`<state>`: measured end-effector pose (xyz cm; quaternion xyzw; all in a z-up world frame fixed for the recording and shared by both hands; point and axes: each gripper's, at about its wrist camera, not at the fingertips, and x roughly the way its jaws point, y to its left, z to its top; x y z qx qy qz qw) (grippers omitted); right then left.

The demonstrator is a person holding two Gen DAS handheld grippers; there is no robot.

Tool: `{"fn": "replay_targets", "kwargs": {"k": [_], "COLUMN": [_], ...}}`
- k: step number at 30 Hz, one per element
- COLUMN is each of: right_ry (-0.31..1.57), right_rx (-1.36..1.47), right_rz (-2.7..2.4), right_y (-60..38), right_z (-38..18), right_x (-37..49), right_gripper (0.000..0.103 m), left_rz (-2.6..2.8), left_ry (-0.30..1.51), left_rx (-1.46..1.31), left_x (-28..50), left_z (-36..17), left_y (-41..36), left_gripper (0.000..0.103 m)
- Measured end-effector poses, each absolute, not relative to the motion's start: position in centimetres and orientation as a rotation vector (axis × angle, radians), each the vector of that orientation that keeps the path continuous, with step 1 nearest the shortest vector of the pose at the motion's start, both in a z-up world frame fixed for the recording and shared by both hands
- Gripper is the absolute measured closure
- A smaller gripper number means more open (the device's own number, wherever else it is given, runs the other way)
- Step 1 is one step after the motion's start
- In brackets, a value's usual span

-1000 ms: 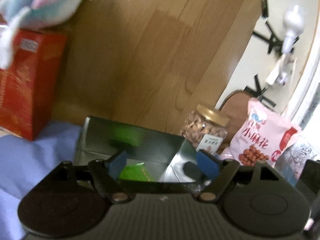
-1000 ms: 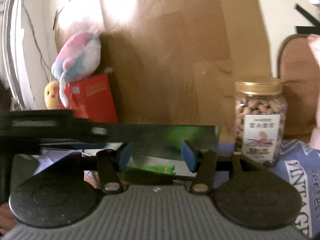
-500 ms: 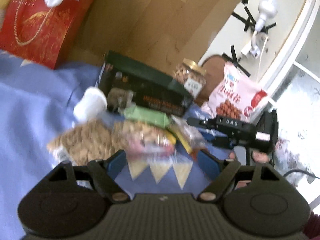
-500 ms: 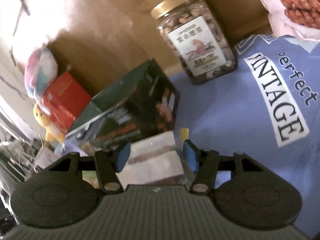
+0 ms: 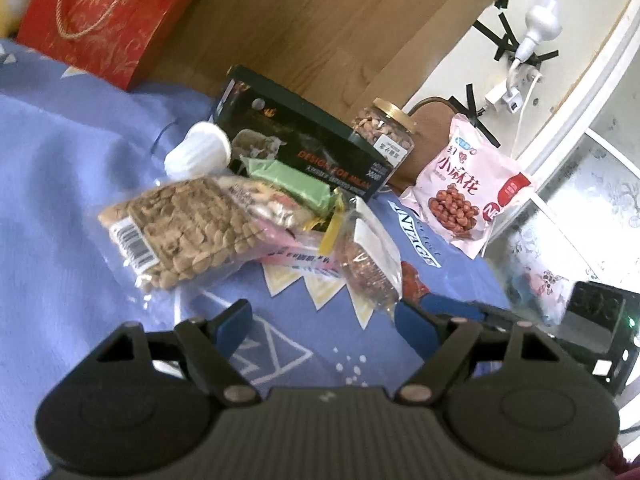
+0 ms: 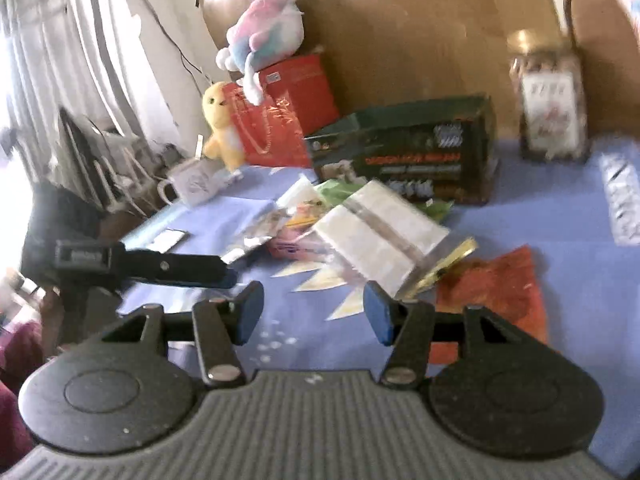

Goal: Organize snacks

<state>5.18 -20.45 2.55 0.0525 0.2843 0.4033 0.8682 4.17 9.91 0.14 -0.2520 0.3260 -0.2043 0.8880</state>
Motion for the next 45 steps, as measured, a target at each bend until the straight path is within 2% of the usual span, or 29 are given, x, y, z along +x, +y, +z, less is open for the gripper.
{"fn": "replay_targets", "kwargs": {"k": [1, 2, 3, 5, 8, 13, 15, 18, 23, 26, 34, 37, 45], "right_ry": [0.575, 0.555, 0.539, 0.517, 0.506, 0.558, 0.576, 0.566, 0.54, 0.522, 0.589, 0.598, 0.623], "right_rx": [0.083, 0.061, 0.047, 0.031, -0.058, -0.238, -0.257, -0.3, -0.37, -0.303, -0.071, -0.041, -0.052], "right_rz": [0.817, 0.788, 0.753, 0.714, 0.75, 0.76, 0.77, 0.844, 1.061, 1.011, 0.937, 0.932, 0.945], "right_y": [-20.3, -20.3, -20.2, -20.2, -19.2, -16.4, -16.1, -16.5, -17.7, -19.1, -21.9, -22.2, -21.5], "right_z": [2.6, 2.7, 2.8, 2.2, 1.7, 0.1, -0.2, 0.2, 0.5, 0.9, 0.2, 0.2, -0.4], "right_x": [5.3, 5.4, 5.7, 6.8, 8.4, 11.5, 11.8, 10.0, 4.9, 3.9, 3.3, 3.1, 3.3], "right_gripper": [0.044, 0.037, 0.023, 0.008, 0.006, 0.007, 0.02, 0.029, 0.027, 0.017, 0.016, 0.016, 0.016], "left_rz": [-0.422, -0.42, -0.424, -0.429, -0.432, -0.423, -0.424, -0.427, -0.439, -0.439, -0.452, -0.467, -0.49], "left_ry": [0.679, 0.682, 0.677, 0.661, 0.647, 0.647, 0.641, 0.637, 0.63, 0.634, 0.638, 0.64, 0.654], "left_rx": [-0.527, -0.533, -0.545, -0.549, -0.563, -0.558, -0.557, -0.56, -0.563, -0.562, -0.547, -0.547, -0.512], "left_x": [4.2, 4.2, 4.2, 4.1, 4.0, 4.2, 4.1, 4.1, 4.0, 4.0, 3.9, 3.8, 3.5], "left_z": [-0.1, -0.3, -0.4, -0.3, -0.5, -0.6, -0.6, -0.6, -0.6, -0.6, -0.5, -0.4, -0.3], "left_y": [10.0, 10.0, 10.2, 10.3, 10.5, 10.3, 10.3, 10.3, 10.3, 10.2, 9.9, 9.9, 9.0], "left_gripper": [0.022, 0.022, 0.022, 0.022, 0.022, 0.022, 0.022, 0.022, 0.022, 0.022, 0.022, 0.017, 0.017]}}
